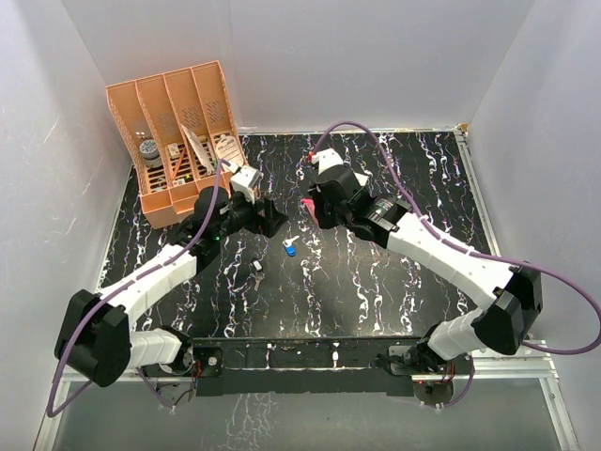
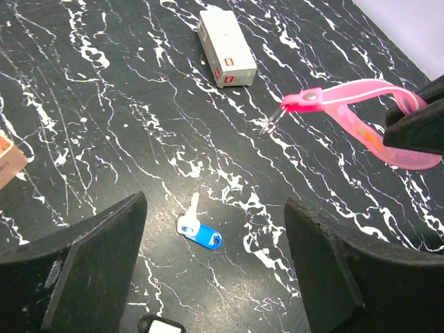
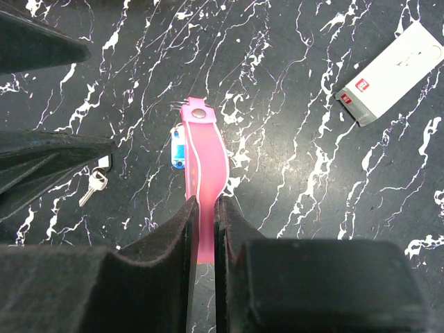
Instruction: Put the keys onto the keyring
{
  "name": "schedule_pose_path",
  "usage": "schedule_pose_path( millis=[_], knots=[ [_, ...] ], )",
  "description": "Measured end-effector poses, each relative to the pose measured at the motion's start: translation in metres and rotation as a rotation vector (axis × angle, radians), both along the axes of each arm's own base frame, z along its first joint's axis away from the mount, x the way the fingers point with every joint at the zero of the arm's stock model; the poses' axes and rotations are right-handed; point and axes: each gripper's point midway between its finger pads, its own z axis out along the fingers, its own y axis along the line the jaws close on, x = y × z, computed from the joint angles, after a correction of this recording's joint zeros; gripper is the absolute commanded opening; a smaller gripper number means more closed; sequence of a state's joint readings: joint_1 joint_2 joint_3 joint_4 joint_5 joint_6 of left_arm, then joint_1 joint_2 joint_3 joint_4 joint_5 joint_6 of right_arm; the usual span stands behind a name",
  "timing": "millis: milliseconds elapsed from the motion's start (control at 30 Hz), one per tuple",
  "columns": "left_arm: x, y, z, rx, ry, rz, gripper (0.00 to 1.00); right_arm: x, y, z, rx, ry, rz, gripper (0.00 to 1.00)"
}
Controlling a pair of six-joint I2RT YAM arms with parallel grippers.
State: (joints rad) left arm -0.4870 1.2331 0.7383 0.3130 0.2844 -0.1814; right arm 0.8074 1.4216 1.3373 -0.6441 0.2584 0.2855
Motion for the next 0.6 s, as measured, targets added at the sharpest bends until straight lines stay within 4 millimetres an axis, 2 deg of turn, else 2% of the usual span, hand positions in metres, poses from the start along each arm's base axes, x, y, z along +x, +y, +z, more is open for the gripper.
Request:
schedule_pose_path(
  millis=[400,600],
  knots=[
    [-0.006,-0.014,0.002,-0.015,-0.019,-0.085,0.76,0.000,-0.002,0.004,-0.003,-0.011,0.016,0.09],
    [-0.003,-0.021,0.004,0.010,-0.036,-0.103,0.76,-0.002,0.001,0.004,0.004,-0.003,0.031,0.09]
  ],
)
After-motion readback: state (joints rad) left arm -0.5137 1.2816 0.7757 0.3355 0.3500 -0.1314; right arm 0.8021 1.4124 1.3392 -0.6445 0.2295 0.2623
